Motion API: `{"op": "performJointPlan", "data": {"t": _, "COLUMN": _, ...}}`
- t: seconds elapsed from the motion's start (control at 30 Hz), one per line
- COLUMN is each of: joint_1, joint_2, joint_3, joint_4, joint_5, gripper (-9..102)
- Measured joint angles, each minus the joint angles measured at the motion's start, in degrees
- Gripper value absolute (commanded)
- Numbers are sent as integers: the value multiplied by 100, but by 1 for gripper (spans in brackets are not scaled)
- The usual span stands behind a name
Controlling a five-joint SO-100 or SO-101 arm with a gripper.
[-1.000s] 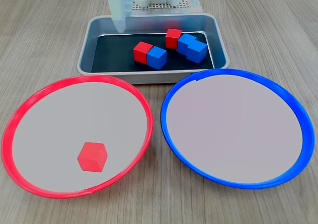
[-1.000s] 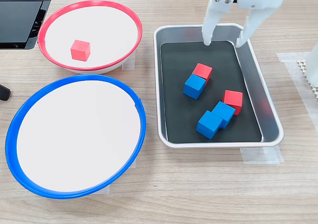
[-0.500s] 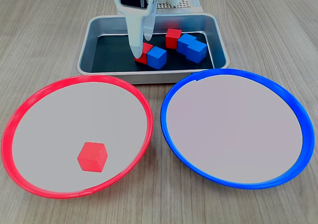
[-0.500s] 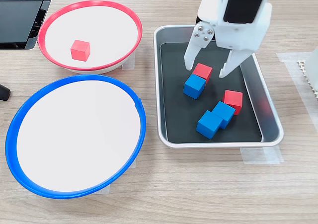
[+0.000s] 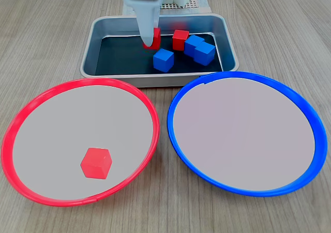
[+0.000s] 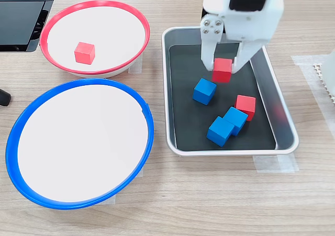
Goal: Move six blocks tray to matching dishes
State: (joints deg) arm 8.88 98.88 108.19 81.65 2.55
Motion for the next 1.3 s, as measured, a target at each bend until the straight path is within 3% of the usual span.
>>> {"op": "performJointPlan", "data": {"t": 0.13, "joint_1": 229, "joint_2": -211, "joint_3": -1389, "joint_4": 123, "joint_5": -44, "gripper": 1}}
{"op": "performJointPlan", "data": {"t": 0.3, "joint_1": 299, "joint_2": -1512, "joint_3": -2900, "joint_4": -615, "joint_5": 141, "gripper": 3}}
{"op": "performJointPlan", "data": {"t": 0.53, "joint_1": 457, "joint_2": -3041, "joint_3": -3691, "joint_4": -1521, "joint_5": 141, "gripper": 25}}
{"op": "performJointPlan", "data": {"t": 0.67, "joint_1": 483, "joint_2": -3059, "joint_3": -3727, "joint_4": -1538, "joint_5": 141, "gripper": 16}}
{"op": "performJointPlan", "data": {"t": 0.73, "joint_1": 448, "joint_2": -2883, "joint_3": -3568, "joint_4": -1494, "joint_5": 44, "gripper": 5}}
{"op": "performJointPlan", "data": {"t": 0.8, "joint_1": 448, "joint_2": -2470, "joint_3": -3287, "joint_4": -1274, "joint_5": -114, "gripper": 2}}
{"op": "performJointPlan", "data": {"t": 0.97, "joint_1": 466, "joint_2": -510, "joint_3": -1608, "joint_4": 79, "joint_5": -1063, "gripper": 4}}
{"op": "performJointPlan", "data": {"t": 1.07, "joint_1": 387, "joint_2": 141, "joint_3": -413, "joint_4": 211, "joint_5": -1345, "gripper": 6}}
{"op": "performJointPlan", "data": {"t": 1.17, "joint_1": 246, "joint_2": 483, "joint_3": 510, "joint_4": -88, "joint_5": -1020, "gripper": 11}}
{"op": "performJointPlan", "data": {"t": 1.3, "joint_1": -18, "joint_2": 492, "joint_3": 677, "joint_4": -316, "joint_5": 211, "gripper": 20}}
